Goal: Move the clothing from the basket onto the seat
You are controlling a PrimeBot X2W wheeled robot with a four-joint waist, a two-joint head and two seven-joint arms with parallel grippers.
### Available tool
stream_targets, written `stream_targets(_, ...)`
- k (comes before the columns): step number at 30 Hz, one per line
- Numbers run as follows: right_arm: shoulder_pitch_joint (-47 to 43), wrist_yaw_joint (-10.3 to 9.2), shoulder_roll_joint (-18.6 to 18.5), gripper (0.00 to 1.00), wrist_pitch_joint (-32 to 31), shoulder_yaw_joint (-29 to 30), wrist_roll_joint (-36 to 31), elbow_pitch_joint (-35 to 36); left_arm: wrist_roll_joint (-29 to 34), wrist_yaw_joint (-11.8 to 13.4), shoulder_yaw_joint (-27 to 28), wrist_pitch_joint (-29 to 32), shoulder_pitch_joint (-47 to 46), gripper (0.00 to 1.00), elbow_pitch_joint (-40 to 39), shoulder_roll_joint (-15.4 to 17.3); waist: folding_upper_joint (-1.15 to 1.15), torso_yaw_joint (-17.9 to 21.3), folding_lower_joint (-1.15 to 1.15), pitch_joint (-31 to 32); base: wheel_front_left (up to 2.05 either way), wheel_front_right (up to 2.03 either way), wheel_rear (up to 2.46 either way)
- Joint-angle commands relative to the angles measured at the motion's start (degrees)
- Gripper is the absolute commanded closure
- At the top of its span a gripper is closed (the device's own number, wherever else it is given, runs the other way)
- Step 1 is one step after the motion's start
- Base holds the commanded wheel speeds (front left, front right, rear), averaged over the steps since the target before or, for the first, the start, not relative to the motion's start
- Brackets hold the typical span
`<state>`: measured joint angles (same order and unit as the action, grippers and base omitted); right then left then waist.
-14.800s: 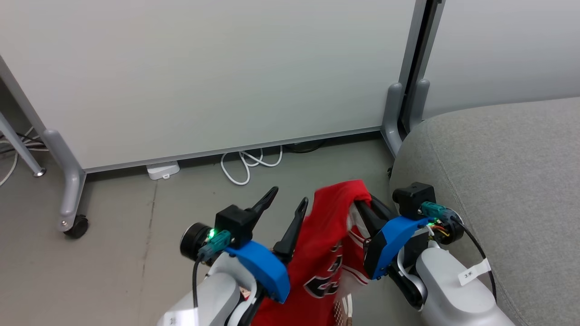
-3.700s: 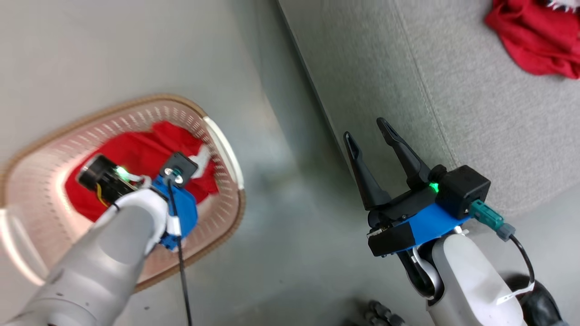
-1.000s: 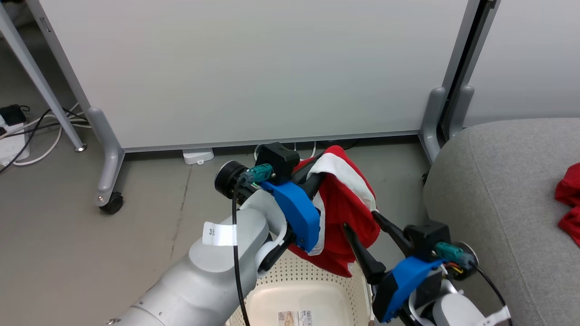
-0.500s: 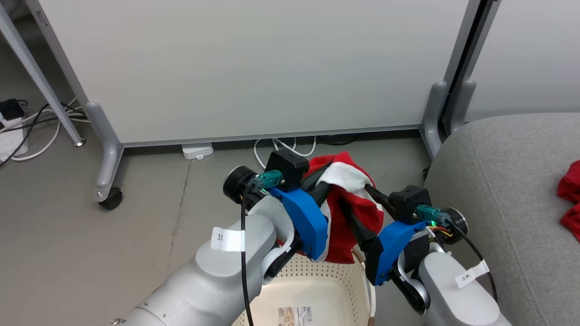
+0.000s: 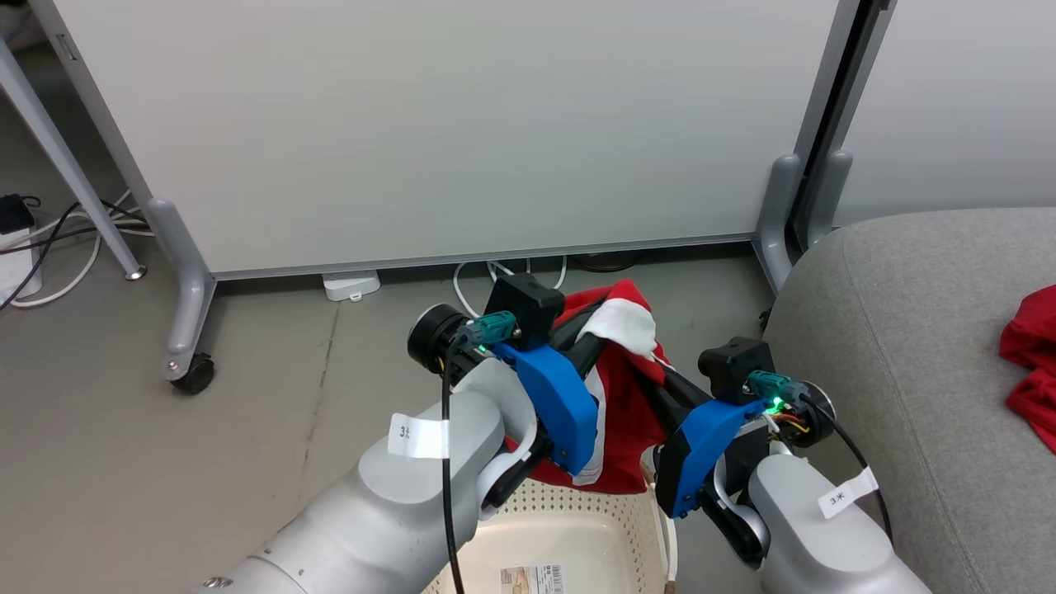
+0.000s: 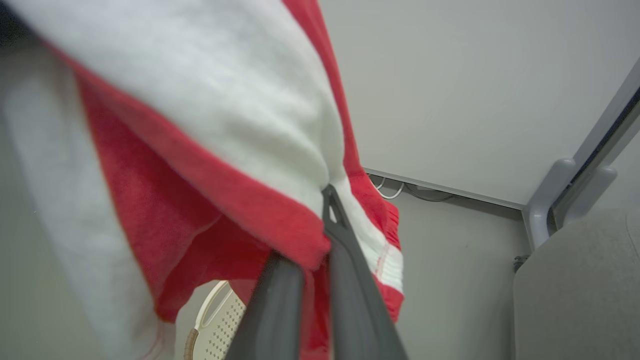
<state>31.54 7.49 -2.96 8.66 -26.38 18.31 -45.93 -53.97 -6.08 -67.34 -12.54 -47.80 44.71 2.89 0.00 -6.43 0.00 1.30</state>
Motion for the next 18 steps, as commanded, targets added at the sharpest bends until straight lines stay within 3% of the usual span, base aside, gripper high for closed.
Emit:
stream_targets(1,0.96,0.01,0.1,1.0,0.67,-0.57,0.86,-0.77,-0.28,0.24,-0.15,-0.39,-0.83,1.0,0.25,0.0,0.0,0.18,0.0,0.08,0.0,0.0,0.0)
stream_targets(18,2.98,0.01,0.11,1.0,3.13,-3.8,5.31,-4.52,-1.77,0.98,-1.19,-1.16,-1.12,1.0,1.25,0.0,0.0,1.05,0.0,0.07,0.0,0.0,0.0)
